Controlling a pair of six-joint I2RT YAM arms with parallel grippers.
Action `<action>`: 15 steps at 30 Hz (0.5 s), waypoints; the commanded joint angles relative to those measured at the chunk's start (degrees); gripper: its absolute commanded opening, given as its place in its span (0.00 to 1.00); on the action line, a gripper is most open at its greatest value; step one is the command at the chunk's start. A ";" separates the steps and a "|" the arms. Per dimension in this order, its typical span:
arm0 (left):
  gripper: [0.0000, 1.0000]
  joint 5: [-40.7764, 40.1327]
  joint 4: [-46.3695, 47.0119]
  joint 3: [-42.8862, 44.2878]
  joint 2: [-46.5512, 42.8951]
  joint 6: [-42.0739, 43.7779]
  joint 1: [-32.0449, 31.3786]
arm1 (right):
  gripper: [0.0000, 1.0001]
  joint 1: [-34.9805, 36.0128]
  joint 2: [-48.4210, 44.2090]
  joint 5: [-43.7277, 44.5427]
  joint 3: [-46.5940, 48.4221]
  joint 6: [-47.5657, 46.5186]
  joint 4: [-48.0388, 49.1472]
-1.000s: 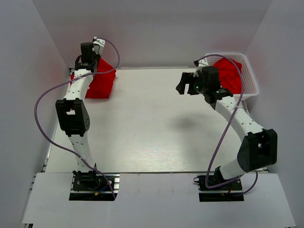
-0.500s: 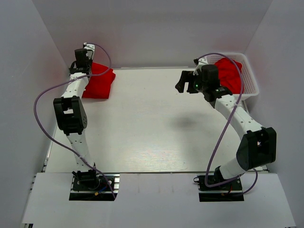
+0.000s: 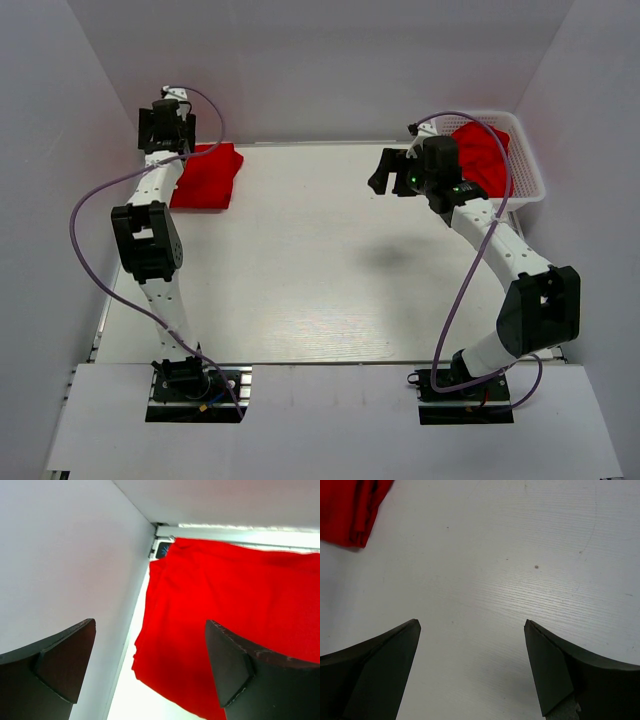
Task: Fold and stack the t-shirts
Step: Put the neatly folded tshirt into the corner of the board with the left arm
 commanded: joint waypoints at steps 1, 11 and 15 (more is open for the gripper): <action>1.00 -2.20 -2.94 3.05 -2.28 -2.94 0.43 | 0.90 0.24 -0.69 0.15 1.61 0.45 0.57; 1.00 18.39 -25.71 5.55 -9.03 -20.13 -1.06 | 0.90 0.06 -3.59 0.06 -3.75 0.89 1.71; 1.00 28.11 -16.17 -14.75 -22.99 -29.21 -2.28 | 0.90 -0.11 -4.74 -0.20 -7.27 1.24 1.98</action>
